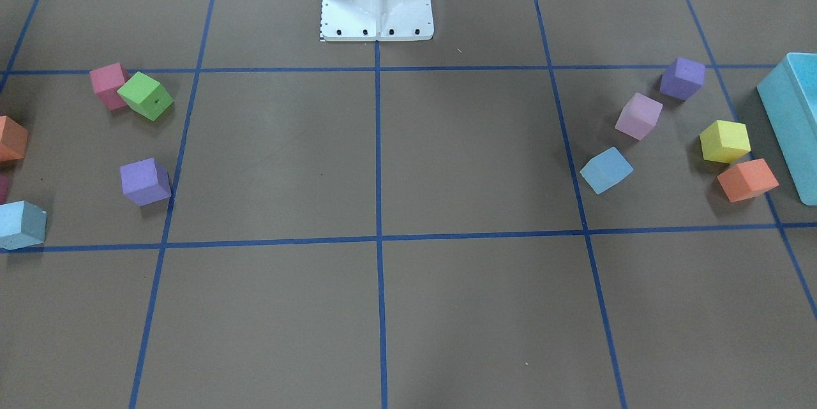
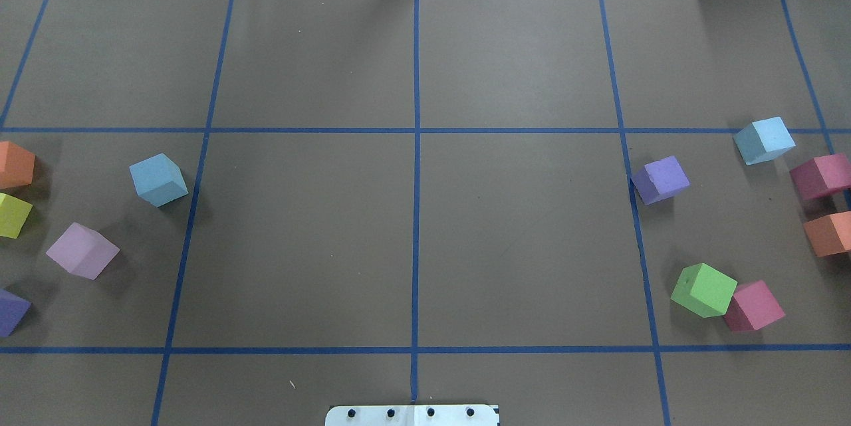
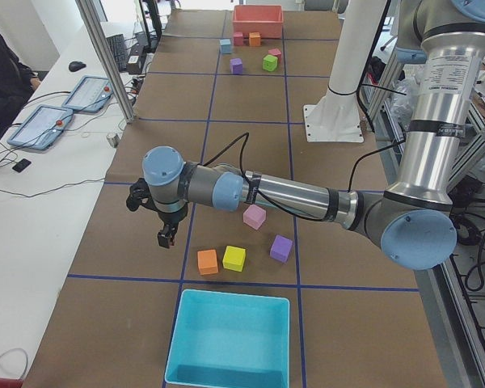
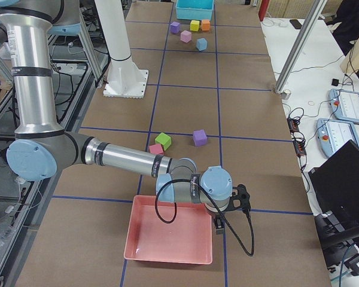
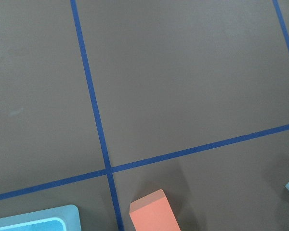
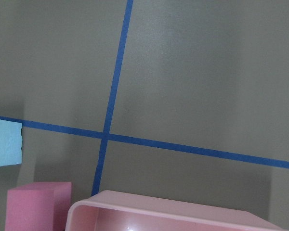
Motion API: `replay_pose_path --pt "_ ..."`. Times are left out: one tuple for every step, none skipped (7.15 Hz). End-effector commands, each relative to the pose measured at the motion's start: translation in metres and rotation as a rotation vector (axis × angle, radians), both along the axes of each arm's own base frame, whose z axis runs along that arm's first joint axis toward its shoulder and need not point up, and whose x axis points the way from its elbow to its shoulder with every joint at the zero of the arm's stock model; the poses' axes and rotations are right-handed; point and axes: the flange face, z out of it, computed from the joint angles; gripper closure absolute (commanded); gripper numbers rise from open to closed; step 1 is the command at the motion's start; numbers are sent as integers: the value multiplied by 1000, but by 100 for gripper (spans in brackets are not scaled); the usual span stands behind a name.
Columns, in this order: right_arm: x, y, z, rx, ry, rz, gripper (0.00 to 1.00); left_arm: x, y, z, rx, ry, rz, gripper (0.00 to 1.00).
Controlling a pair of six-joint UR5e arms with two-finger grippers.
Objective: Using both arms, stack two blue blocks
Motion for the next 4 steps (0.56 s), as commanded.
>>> replay_pose_path --pt "-1 0 -2 2 -14 -1 0 0 0 0 -1 0 0 1" --pt "-3 -1 -6 19 -40 -8 0 0 0 0 1 0 1 1" --pt "-17 -11 -17 69 -34 -35 0 0 0 0 -2 0 0 1" --pt "-25 -22 -39 70 -46 -13 0 0 0 0 -2 0 0 1"
